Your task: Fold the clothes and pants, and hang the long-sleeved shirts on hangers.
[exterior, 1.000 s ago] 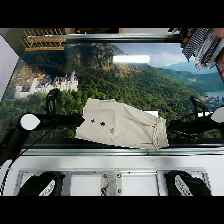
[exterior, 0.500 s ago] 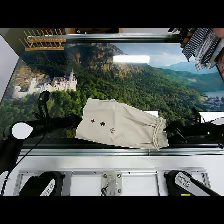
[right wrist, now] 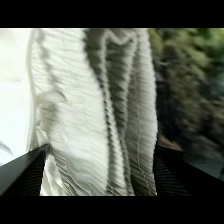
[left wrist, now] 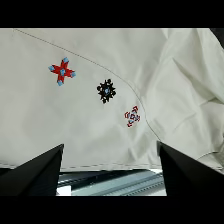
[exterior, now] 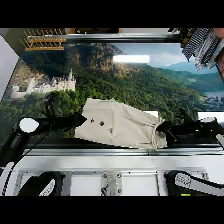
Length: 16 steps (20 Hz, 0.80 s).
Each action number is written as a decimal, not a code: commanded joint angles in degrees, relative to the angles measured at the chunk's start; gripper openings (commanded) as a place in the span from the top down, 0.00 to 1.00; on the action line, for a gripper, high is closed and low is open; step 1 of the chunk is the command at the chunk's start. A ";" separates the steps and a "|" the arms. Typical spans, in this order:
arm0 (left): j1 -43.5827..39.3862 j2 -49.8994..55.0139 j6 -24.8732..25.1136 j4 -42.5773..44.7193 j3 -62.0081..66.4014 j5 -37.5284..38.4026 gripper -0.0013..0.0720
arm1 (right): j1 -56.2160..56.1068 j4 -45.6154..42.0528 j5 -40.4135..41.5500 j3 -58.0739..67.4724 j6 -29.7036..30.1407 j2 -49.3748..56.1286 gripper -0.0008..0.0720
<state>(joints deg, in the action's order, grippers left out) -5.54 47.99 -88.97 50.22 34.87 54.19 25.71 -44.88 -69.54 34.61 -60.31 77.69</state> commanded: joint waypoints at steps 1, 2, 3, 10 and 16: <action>0.04 0.74 0.04 -0.87 -0.02 -0.20 0.13 | -4.72 3.23 3.04 -0.02 0.59 0.94 0.00; 0.04 0.63 0.04 -0.83 -0.02 -0.17 0.13 | -5.77 4.02 4.13 -0.02 0.59 0.92 0.00; 0.04 0.59 0.04 -0.85 -0.02 -0.15 0.13 | -6.54 4.55 4.92 -0.02 0.61 0.90 0.01; 0.04 0.59 0.02 -0.83 -0.02 0.20 0.52 | -7.58 9.11 5.42 0.52 5.51 0.72 0.97; 0.04 0.59 0.20 -0.76 -0.02 0.87 0.97 | -7.17 5.27 7.91 16.57 1.01 0.17 0.97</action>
<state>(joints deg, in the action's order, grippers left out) -5.54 48.56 -88.90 49.43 34.87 54.68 18.28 -37.30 -64.14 43.38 -56.31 78.00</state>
